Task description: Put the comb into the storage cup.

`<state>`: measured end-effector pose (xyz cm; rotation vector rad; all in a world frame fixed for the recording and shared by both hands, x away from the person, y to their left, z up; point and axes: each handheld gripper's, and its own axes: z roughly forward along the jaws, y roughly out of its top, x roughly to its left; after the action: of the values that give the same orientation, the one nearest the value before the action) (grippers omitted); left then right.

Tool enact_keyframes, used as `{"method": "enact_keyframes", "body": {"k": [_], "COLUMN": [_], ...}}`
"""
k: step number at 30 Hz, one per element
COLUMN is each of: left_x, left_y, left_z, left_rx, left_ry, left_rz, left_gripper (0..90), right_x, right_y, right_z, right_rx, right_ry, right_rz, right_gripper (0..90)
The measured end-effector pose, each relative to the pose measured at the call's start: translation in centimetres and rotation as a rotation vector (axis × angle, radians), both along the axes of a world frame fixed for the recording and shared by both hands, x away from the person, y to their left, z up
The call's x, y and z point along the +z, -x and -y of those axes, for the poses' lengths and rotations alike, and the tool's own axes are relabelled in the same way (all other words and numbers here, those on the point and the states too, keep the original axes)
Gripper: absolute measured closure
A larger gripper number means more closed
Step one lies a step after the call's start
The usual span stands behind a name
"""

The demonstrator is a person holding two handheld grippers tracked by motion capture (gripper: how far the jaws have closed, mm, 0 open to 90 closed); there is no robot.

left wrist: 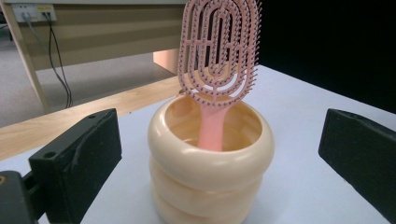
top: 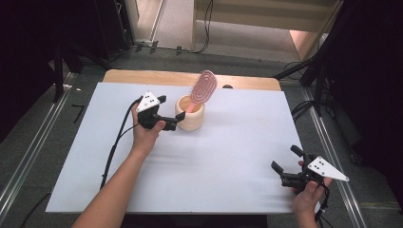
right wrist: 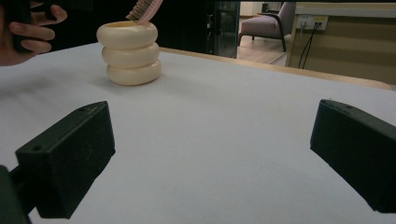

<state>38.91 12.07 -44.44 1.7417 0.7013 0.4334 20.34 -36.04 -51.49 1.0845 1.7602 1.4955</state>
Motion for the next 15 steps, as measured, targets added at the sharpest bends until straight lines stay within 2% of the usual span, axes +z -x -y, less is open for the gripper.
{"method": "enact_keyframes", "body": {"k": [15], "left_x": [0.1], "left_y": [2.7], "left_z": [-3.8], "left_rx": [0.037], "left_ry": [-0.012], "left_rz": [0.042], "left_gripper": [0.3], "right_x": [0.0], "right_y": [0.0], "right_z": [-0.1], "right_rx": [-0.003], "right_ry": [0.001], "right_rz": [-0.002], "right_gripper": [0.0]}}
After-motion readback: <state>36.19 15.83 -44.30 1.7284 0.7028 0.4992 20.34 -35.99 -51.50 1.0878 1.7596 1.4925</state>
